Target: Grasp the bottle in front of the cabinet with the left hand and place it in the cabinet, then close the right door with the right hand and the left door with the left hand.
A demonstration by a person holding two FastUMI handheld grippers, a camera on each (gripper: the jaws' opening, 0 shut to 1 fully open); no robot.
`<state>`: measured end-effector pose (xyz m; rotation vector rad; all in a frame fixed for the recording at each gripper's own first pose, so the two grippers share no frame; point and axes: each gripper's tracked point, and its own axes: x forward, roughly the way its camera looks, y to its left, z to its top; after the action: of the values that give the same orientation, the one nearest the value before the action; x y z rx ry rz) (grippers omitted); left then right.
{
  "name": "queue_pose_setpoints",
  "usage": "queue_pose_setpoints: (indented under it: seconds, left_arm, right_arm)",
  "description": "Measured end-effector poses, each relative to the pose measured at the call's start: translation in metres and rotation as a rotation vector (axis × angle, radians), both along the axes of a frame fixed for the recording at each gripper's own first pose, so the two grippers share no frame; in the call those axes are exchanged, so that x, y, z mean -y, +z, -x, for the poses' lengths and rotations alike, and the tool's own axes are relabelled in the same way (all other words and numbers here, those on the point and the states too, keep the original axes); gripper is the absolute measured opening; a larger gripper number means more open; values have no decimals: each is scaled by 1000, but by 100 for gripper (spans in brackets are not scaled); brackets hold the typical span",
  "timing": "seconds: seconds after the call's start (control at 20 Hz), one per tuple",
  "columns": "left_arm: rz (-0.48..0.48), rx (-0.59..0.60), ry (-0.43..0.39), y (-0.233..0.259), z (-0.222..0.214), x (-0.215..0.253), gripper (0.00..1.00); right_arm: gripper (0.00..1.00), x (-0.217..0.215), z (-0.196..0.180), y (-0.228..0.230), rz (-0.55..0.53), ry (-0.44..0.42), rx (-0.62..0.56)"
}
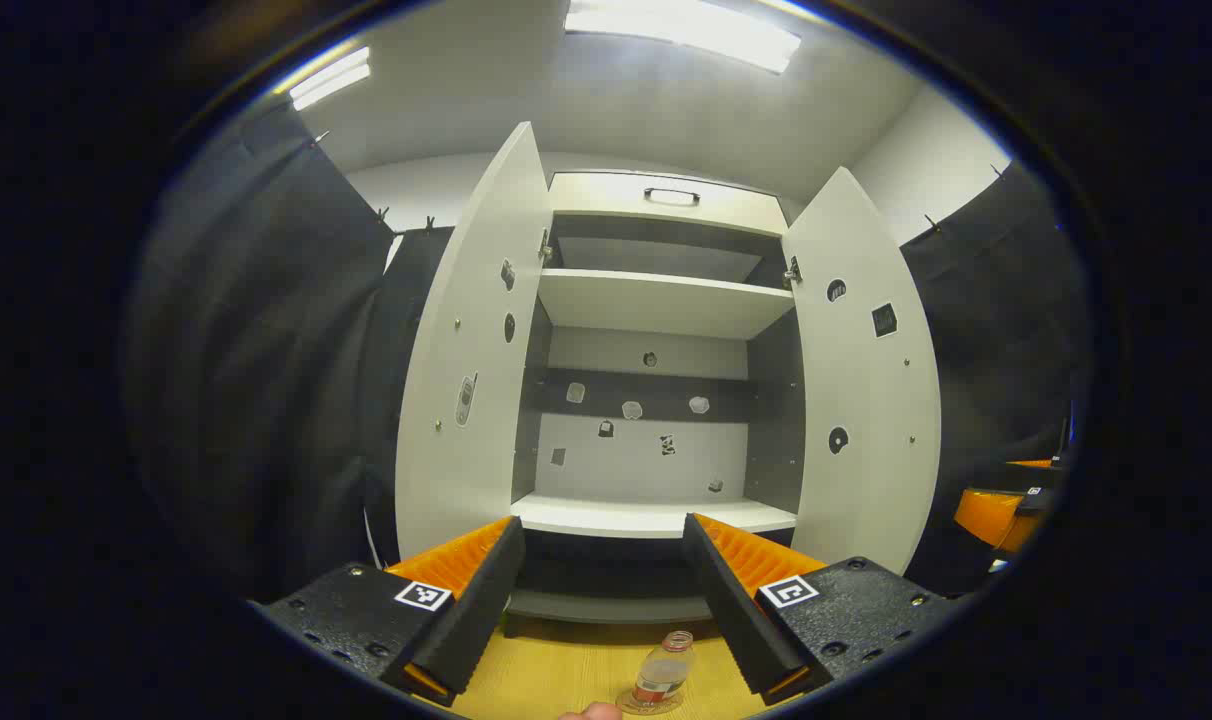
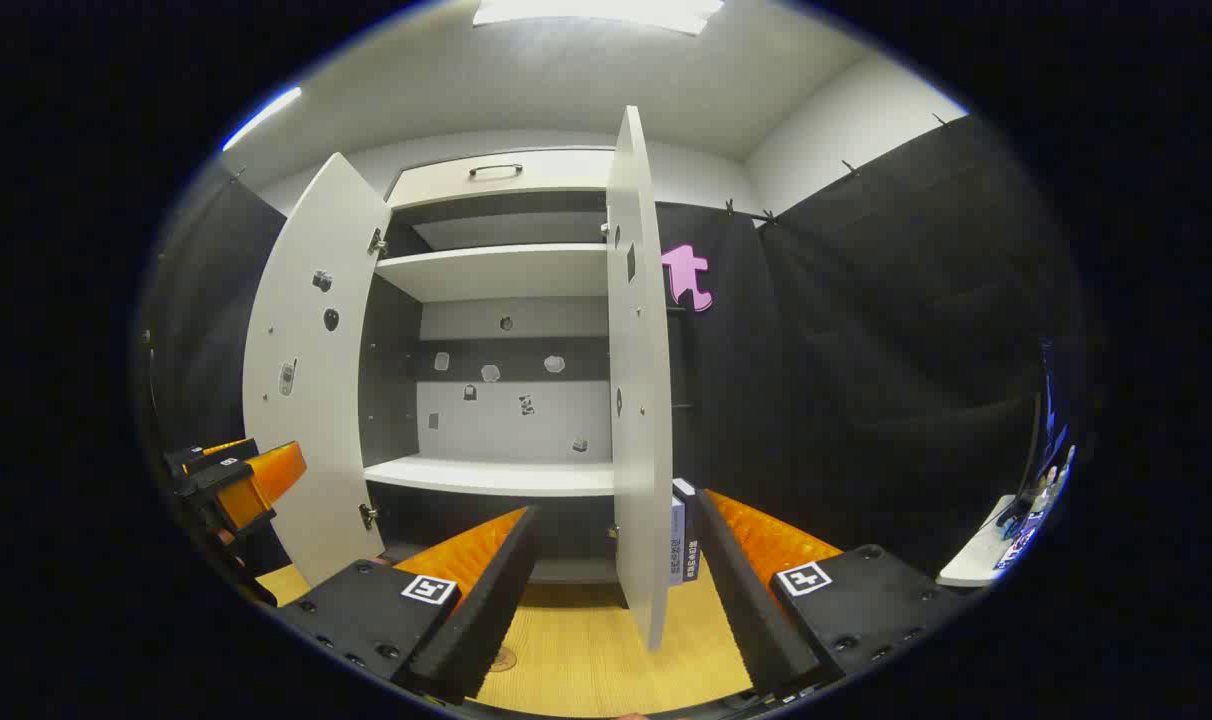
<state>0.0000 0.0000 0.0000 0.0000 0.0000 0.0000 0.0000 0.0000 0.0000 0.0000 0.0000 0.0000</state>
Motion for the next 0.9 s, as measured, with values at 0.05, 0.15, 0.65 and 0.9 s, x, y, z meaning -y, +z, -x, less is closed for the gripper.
queue_pose_setpoints:
  seconds: [0.05, 0.15, 0.65, 0.9]
  left_arm:
    - [4, 5, 2, 1, 1, 0, 96]
    - [-2, 6, 14, 2, 3, -1, 97]
    - [-34, 18, 38, 4, 1, -2, 97]
    - [-35, 13, 49, 4, -1, -5, 97]
  right_arm:
    - [100, 0, -1, 0, -10, 3, 0]
    - [100, -1, -4, -2, -18, 11, -6]
    - [100, -5, -14, -7, -27, 27, -17]
    - [100, -4, -14, -7, -32, 25, -17]
